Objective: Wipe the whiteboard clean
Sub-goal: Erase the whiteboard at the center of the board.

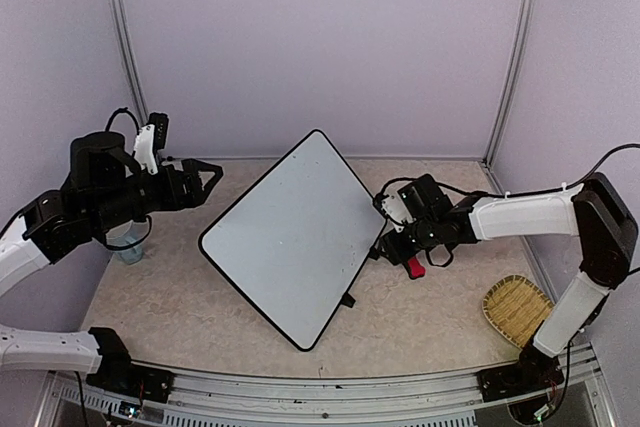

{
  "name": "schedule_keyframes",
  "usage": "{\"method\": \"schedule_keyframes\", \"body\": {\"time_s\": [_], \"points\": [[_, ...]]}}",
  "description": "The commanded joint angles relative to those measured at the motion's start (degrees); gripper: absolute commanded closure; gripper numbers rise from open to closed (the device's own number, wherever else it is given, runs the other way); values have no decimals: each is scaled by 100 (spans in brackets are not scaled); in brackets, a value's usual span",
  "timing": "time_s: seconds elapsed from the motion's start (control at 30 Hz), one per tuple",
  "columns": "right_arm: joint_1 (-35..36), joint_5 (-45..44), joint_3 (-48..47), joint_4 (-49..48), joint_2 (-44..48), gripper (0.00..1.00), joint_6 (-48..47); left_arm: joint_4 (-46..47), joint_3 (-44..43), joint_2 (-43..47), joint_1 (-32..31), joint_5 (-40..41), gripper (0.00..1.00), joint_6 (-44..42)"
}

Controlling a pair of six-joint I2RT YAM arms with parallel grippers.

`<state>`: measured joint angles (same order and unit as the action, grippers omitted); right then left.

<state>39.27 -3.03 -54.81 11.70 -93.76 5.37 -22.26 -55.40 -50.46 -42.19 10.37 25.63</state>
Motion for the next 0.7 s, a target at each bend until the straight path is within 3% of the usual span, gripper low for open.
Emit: {"method": "schedule_keyframes", "body": {"time_s": [0.0, 0.33, 0.67], "points": [[51, -47, -313, 137, -398, 41, -345, -118, 127, 175, -97, 140, 1, 185], [140, -51, -489, -95, -948, 42, -507, -217, 359, 506, -140, 229, 1, 308], [334, -279, -674, -457, -1368, 50, -437, -200, 493, 607, -149, 235, 1, 420]]}}
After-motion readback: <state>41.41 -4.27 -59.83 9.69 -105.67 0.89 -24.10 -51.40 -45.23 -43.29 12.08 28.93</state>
